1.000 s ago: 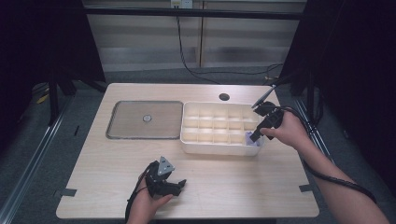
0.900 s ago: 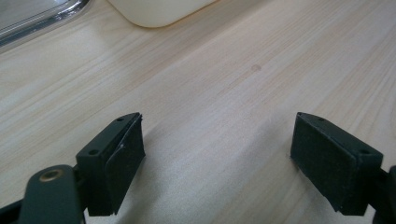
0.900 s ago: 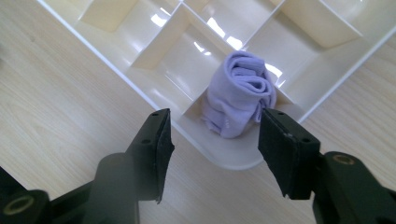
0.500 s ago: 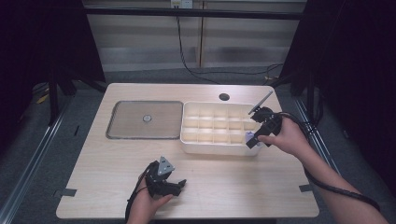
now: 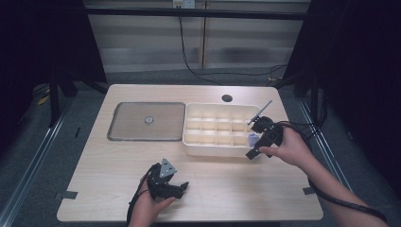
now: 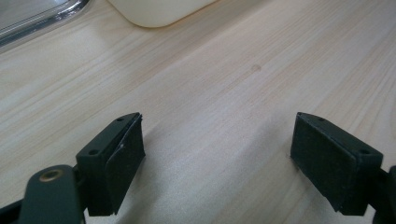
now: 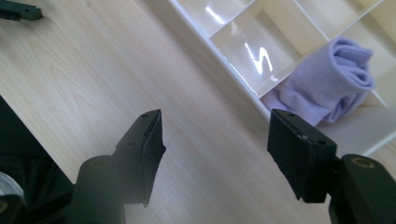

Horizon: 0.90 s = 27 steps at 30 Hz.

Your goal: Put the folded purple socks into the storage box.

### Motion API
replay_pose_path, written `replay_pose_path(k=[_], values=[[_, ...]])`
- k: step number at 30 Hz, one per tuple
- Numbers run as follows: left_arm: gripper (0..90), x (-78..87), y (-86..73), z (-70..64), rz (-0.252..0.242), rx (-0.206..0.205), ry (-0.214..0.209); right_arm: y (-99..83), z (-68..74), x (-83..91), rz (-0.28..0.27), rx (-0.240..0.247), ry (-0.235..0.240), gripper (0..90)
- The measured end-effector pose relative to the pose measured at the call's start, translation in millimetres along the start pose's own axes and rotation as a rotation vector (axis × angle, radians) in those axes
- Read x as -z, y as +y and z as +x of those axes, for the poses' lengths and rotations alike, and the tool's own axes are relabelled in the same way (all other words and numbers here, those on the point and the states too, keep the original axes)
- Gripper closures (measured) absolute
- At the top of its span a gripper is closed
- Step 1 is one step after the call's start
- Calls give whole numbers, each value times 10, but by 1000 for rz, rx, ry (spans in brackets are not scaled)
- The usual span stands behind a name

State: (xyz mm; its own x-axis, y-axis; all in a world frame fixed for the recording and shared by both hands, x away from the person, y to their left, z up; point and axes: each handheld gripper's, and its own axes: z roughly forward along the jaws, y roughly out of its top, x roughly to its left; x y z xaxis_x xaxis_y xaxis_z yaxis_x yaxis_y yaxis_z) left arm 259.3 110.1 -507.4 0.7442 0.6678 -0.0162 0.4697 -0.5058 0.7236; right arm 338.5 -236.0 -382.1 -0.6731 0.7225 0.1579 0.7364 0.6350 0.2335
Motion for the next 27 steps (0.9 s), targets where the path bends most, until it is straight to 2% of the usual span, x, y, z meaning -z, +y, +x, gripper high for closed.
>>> replay_pose_path(k=[9, 10, 18, 27], values=[[169, 1, 1, -1, 2, 0, 2, -24, 85, -89, -2, 23, 13, 338], [169, 2, 1, 0, 2, 0, 2, -26, 103, -99, -5, 14, 16, 337], [169, -3, -1, -2, -3, 1, 4, -50, 174, -180, -2, 48, 30, 328], [169, -2, -1, -2, -3, 1, 4, -70, 254, -269, -18, 64, 49, 314]])
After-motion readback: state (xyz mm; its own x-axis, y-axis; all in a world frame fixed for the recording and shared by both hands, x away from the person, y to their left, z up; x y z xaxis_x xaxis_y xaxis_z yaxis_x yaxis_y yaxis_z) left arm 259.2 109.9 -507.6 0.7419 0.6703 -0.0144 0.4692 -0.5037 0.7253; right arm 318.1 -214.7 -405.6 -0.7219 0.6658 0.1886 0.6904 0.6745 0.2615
